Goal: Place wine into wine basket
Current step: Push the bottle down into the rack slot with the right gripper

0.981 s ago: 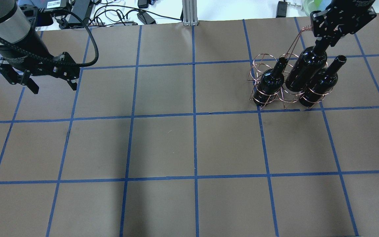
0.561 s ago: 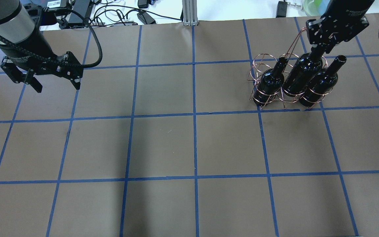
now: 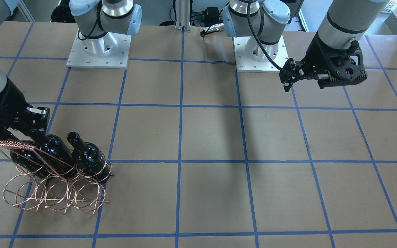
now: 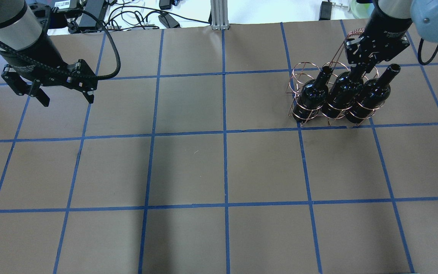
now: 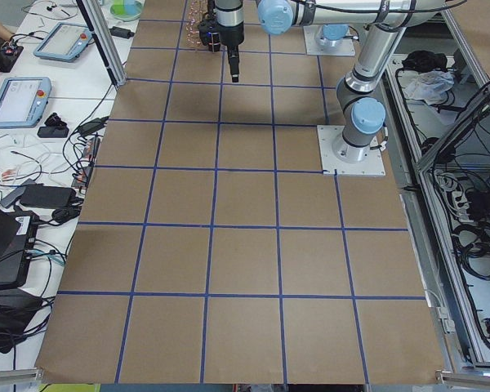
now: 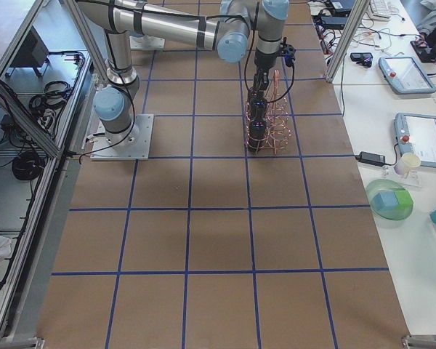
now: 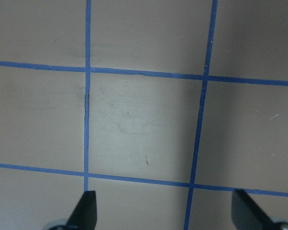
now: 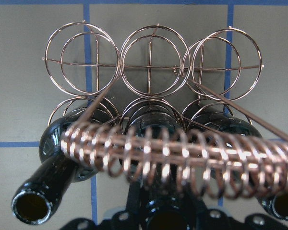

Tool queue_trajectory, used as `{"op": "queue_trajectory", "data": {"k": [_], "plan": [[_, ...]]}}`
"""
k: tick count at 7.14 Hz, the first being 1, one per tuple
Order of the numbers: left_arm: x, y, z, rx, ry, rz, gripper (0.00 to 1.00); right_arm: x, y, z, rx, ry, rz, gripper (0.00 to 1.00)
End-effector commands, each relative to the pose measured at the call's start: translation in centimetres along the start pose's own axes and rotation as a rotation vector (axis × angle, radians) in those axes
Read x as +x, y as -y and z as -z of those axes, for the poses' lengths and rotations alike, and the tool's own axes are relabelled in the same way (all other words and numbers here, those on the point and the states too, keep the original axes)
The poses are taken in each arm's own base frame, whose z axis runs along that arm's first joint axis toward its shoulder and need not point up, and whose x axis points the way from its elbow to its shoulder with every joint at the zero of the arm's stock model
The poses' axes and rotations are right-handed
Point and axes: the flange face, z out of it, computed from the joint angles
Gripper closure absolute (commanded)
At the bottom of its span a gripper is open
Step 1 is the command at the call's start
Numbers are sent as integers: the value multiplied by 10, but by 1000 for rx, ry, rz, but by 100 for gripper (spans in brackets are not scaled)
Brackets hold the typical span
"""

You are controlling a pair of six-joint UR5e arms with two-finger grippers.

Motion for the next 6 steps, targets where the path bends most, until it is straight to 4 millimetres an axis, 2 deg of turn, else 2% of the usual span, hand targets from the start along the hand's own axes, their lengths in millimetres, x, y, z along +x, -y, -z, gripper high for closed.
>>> {"op": "queue_trajectory", "data": {"k": [1,2,3,4,5,6], "plan": [[0,0,0,0,-1,1,0,0,2,-10,-14,2,3,71],[2,0,1,5,-7,0,0,0,1,-11,-15,3,3,59],[4,0,3,16,-11,-1,0,0,1,-9,-11,0,29,1],[17,3,6,56,-15,-36,0,1,0,-7,-10,-9,67,0],[40,-6,11,70,-12,-73,0,1,-5,13,26,-17,65,0],[56,-11,12,76,-7,-83,0,-1,-23,47,81,-29,61,0]]}}
